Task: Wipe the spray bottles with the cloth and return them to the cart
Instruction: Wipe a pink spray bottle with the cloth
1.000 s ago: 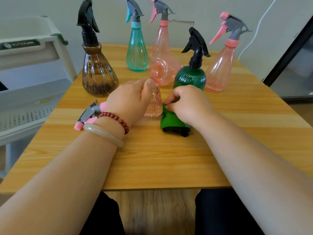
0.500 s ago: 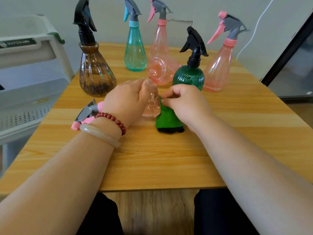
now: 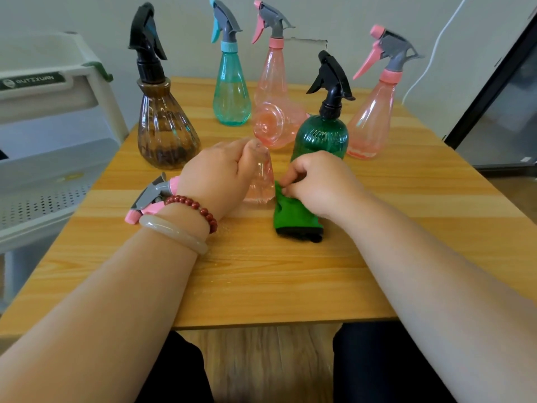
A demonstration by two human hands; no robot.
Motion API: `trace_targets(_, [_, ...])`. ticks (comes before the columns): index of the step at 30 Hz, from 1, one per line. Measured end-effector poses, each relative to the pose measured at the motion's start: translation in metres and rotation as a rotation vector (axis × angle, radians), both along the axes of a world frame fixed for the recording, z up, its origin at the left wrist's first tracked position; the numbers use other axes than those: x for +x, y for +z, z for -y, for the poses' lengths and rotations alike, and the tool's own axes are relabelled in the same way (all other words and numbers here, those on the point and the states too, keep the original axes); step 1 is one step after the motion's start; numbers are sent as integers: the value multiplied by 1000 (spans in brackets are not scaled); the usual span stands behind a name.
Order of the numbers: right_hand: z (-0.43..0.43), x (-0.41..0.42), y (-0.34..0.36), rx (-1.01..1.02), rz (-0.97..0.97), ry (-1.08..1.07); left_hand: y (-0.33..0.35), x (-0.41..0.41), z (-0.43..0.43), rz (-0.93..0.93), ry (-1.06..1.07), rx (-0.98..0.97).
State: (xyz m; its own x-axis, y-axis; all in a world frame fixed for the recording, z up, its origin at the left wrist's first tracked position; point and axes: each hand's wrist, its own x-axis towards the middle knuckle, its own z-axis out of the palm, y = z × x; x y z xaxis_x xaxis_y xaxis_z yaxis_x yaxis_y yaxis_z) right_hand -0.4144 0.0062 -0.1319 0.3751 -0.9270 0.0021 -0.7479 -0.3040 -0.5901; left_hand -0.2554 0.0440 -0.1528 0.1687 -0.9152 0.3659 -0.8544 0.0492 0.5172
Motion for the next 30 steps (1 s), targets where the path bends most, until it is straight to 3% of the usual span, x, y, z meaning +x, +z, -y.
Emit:
trace_targets(4, [5, 9, -1, -26, 171, -93, 0, -1, 0, 7, 13, -2])
trace_targets(10, [-2, 1, -1, 73, 80, -30, 1, 1, 0, 6, 10, -9])
trace_targets(13, [-9, -13, 0, 108, 294, -52, 1, -1, 1, 6, 8, -19])
trace_targets(17, [-11, -9, -2, -89, 548, -121, 1, -3, -1, 16, -13, -50])
trace_targets(21, [-15, 3, -7, -160, 490, -38, -1, -1, 0, 15, -24, -76])
trace_targets(25, [-16, 1, -10, 12, 480, 139, -4, 2, 1, -91, -30, -147])
trace_targets(27, [-14, 0, -8, 13, 370, 201, -5, 5, 2, -118, -24, -194])
trace_targets(30, [-10, 4, -7, -178, 88, 234, -5, 7, 3, -143, -4, -238])
